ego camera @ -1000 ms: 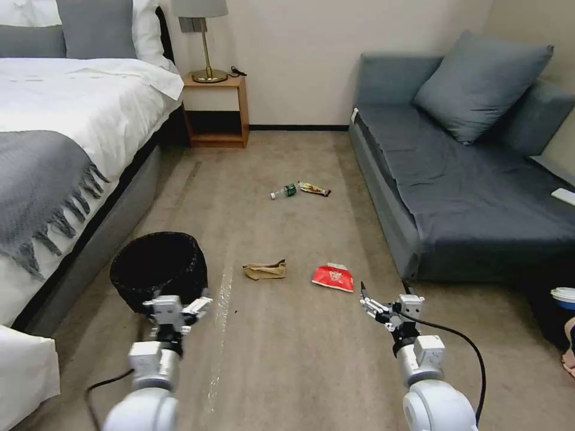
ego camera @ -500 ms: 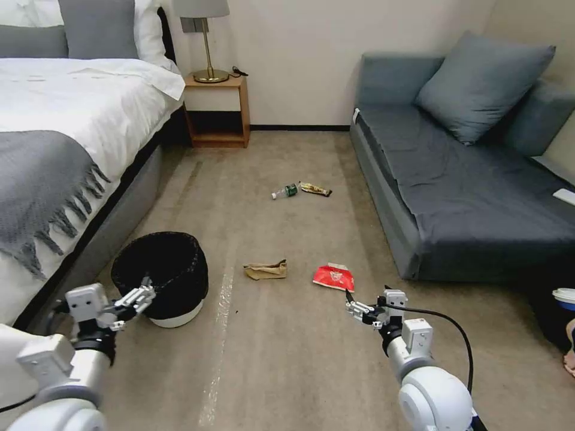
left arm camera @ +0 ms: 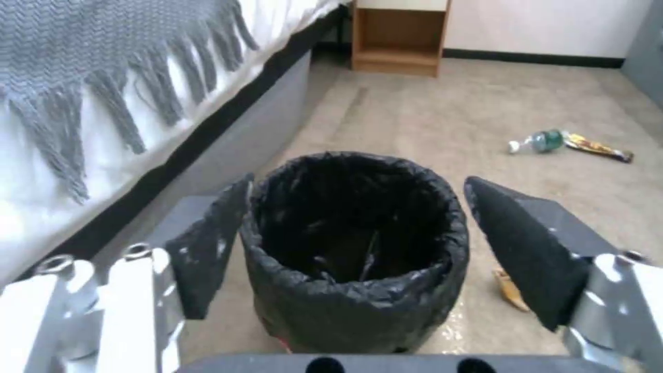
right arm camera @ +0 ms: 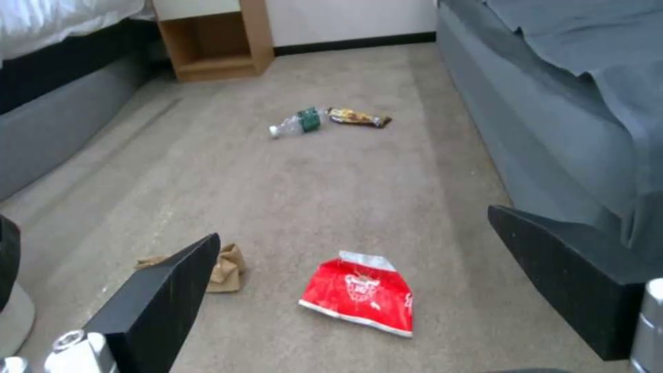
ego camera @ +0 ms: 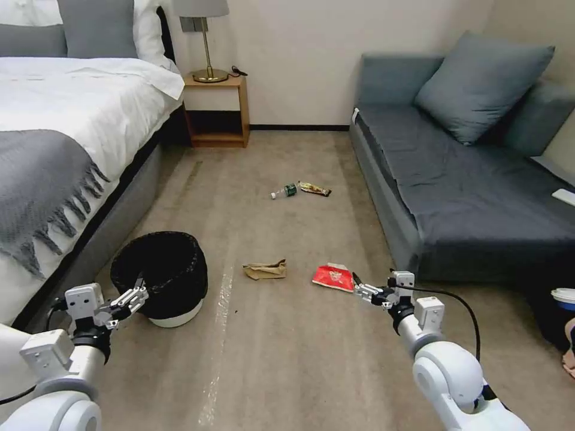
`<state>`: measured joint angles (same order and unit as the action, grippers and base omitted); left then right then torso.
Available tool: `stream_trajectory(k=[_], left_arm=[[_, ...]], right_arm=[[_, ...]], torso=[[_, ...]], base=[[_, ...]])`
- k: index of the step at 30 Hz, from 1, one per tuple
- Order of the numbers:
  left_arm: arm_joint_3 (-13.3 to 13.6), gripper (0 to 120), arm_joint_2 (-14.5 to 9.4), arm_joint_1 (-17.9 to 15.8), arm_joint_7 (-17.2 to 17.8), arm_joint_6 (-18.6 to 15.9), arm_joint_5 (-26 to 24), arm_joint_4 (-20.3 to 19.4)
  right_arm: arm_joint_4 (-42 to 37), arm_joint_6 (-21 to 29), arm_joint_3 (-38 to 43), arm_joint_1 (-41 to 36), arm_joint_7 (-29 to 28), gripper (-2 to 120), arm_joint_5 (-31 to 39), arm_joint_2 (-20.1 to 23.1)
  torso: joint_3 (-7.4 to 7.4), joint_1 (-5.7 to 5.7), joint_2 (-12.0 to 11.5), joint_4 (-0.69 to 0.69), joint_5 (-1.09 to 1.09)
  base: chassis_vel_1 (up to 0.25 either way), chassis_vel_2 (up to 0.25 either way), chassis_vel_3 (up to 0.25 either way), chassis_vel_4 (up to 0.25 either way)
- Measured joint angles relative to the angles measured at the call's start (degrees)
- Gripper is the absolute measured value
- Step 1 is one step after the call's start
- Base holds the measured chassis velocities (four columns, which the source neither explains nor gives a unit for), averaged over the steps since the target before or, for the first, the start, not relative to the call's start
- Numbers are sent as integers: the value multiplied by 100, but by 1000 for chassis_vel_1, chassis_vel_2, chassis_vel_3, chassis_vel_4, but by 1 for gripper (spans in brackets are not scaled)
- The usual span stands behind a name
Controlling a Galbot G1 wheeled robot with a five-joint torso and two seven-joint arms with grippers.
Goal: Pick up the trash bin, then pick up the garbage on the floor and place it into the trash bin.
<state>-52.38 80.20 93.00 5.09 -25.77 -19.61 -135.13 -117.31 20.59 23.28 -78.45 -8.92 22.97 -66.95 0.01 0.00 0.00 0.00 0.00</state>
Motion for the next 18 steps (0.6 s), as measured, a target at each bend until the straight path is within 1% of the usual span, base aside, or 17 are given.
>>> stream_trajectory(k=[2, 3, 4, 6, 8, 9, 10, 11, 12, 13, 14, 18], left_arm=[[-23, 79, -38, -21, 25, 0, -21, 24], [-31, 83, -60, -34, 37, -5, -43, 34], [-31, 83, -60, -34, 37, -5, -43, 34], [-57, 90, -126, -78, 71, -52, -115, 65], [-117, 97, -309, -223, 208, -218, -371, 194], [-117, 97, -309, -223, 208, -218, -371, 194], [-137, 98, -378, -270, 258, -265, -461, 243], [-173, 99, -527, -366, 342, -335, -612, 372], [-190, 99, -594, -414, 378, -358, -669, 448], [-190, 99, -594, -414, 378, -358, -669, 448], [-224, 99, -785, -551, 474, -404, -815, 686], [-220, 100, -1151, -870, 732, -522, -1261, 1265]], right_arm=[[7, -35, 19, -28, 25, 100, -13, -13], [7, -49, 28, -38, 37, 100, -19, -21], [7, -49, 28, -38, 37, 100, -19, -21], [7, -72, 47, -53, 54, 100, -25, -38], [1, -95, 84, -66, 69, 100, -30, -60], [1, -95, 84, -66, 69, 100, -30, -60], [-3, -100, 98, -72, 73, 100, -30, -62], [-13, -111, 128, -85, 83, 100, -30, -61], [-20, -119, 147, -94, 89, 100, -30, -59], [-20, -119, 147, -94, 89, 100, -30, -59], [-37, -139, 198, -122, 101, 100, -27, -41], [-63, -194, 338, -184, 140, 100, -5, 18]], torso=[[0, 0, 0, 0, 1], [0, 0, 0, 0, -1], [0, 0, 0, 0, -1], [0, 0, 0, 0, 1], [0, 0, 0, 1, 0], [0, 0, 0, 1, 0], [0, 0, 0, 0, 0], [0, 0, 0, 0, 1], [0, 0, 0, 0, 0], [0, 0, 0, 0, 0], [0, 0, 0, 0, -1], [0, 0, 0, 0, -1]], base=[[0, 0, 0, 0], [0, 0, 0, 0], [0, 0, 0, 0], [0, 0, 0, 0], [0, 0, 0, 0], [0, 0, 0, 0], [0, 0, 0, 0], [0, 0, 0, 0], [0, 0, 0, 0], [0, 0, 0, 0], [0, 0, 0, 0], [0, 0, 0, 0]])
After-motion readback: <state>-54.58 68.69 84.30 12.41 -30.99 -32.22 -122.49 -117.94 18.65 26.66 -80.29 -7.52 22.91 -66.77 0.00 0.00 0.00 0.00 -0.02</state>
